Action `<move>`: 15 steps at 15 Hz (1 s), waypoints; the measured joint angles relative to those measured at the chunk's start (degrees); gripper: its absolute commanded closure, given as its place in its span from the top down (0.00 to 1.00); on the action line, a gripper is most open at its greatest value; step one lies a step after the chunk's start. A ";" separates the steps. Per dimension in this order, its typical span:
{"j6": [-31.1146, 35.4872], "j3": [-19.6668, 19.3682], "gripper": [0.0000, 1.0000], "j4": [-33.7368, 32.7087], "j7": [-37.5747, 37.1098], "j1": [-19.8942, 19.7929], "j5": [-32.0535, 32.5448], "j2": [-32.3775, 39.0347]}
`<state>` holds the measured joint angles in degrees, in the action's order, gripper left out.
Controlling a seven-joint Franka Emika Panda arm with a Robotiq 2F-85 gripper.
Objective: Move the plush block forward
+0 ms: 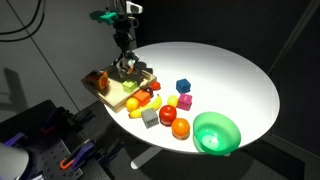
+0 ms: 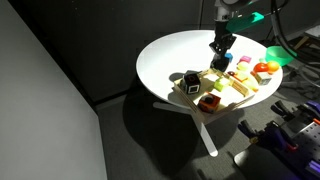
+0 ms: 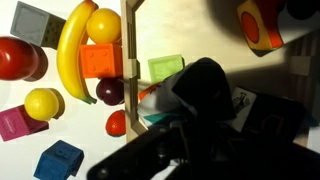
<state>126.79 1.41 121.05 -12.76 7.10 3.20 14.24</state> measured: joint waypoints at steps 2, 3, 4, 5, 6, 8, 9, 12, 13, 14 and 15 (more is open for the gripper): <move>1.78 0.12 0.04 1.96 -1.67 0.97 1.65 -0.59; 2.88 0.17 0.04 2.96 -2.82 1.46 2.67 -0.91; 3.91 0.21 0.04 3.94 -3.91 1.93 3.68 -1.24; 4.73 0.27 0.04 4.80 -4.84 2.33 4.51 -1.49; 5.25 0.37 0.04 5.62 -5.66 2.69 5.20 -1.74; 5.88 0.69 0.04 7.13 -6.62 3.27 5.78 -2.31; 6.02 0.90 0.04 7.84 -6.93 3.50 5.80 -2.64; 6.10 1.77 0.04 9.63 -7.53 4.05 5.80 -3.61; 6.11 2.07 0.04 10.12 -7.68 4.19 5.80 -3.92; 6.11 2.40 0.10 10.58 -7.81 4.25 5.80 -4.23; 6.11 2.73 0.37 10.99 -7.87 4.28 5.80 -4.46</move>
<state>132.90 4.15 132.04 -20.63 11.38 9.00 9.78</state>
